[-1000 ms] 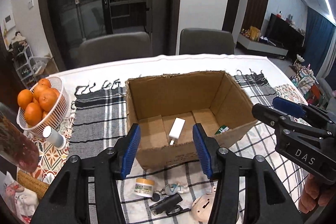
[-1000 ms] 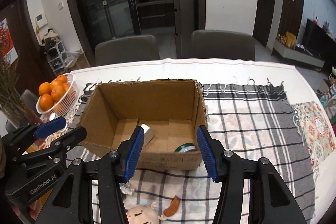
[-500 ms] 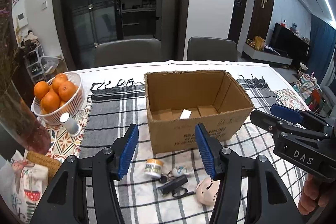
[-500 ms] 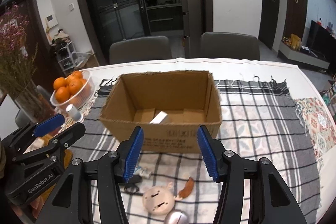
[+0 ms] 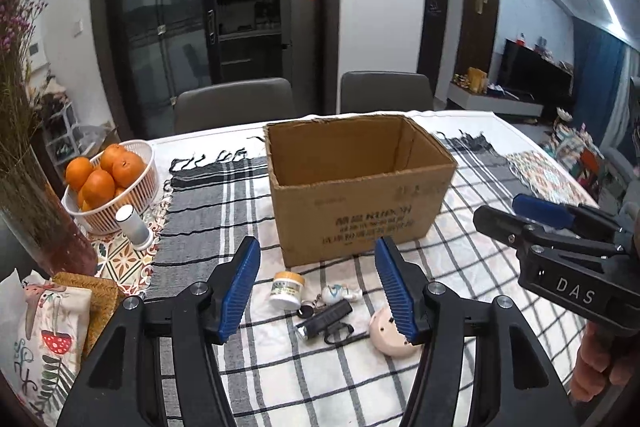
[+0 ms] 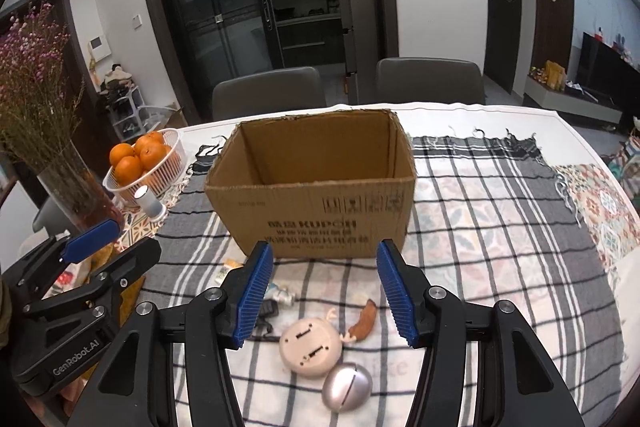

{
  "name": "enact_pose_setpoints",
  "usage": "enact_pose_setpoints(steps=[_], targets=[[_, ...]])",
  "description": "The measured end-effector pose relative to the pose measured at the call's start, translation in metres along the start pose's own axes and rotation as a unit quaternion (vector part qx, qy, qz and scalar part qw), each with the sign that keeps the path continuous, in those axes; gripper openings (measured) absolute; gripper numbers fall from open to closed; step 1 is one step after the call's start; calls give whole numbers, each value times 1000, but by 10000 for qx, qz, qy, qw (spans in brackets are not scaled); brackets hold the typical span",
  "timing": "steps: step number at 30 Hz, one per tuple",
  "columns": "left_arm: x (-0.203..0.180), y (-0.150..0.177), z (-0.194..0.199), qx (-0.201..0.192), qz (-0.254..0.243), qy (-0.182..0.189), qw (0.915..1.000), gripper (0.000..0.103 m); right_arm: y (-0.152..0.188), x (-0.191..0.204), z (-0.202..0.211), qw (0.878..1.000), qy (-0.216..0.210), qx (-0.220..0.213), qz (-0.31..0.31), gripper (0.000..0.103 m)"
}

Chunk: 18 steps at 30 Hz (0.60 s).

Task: Organize rigid objects
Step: 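Move both tools back toward the remaining objects on the cloth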

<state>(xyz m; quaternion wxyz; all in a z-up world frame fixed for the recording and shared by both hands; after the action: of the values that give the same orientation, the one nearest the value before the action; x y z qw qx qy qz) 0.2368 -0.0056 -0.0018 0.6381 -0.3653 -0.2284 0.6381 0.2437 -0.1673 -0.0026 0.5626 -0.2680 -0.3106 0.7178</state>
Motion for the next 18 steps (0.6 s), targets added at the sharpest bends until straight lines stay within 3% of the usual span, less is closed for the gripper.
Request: enact_pose_setpoints(steps=[9, 18], targets=[[-4, 35, 3, -22, -482, 104, 9988, 59, 43, 5, 15, 9992, 329, -213, -119, 60], [-6, 64, -2, 32, -907, 265, 9955, 59, 83, 11, 13, 9983, 401, -66, -425, 62]])
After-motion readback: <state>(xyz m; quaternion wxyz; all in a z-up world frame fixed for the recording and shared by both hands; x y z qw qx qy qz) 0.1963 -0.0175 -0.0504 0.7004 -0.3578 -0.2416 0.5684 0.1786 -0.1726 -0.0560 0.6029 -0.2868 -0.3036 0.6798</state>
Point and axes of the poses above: each gripper's, at about its wrist camera, not at the fingertips, and z roughly against the way its jaws point, x to its left, y to its underside, the point moved 7 cm from there along -z, roughly the way its jaws point, and after that the axes turned 13 degrees about z, right-handed, at the moved point
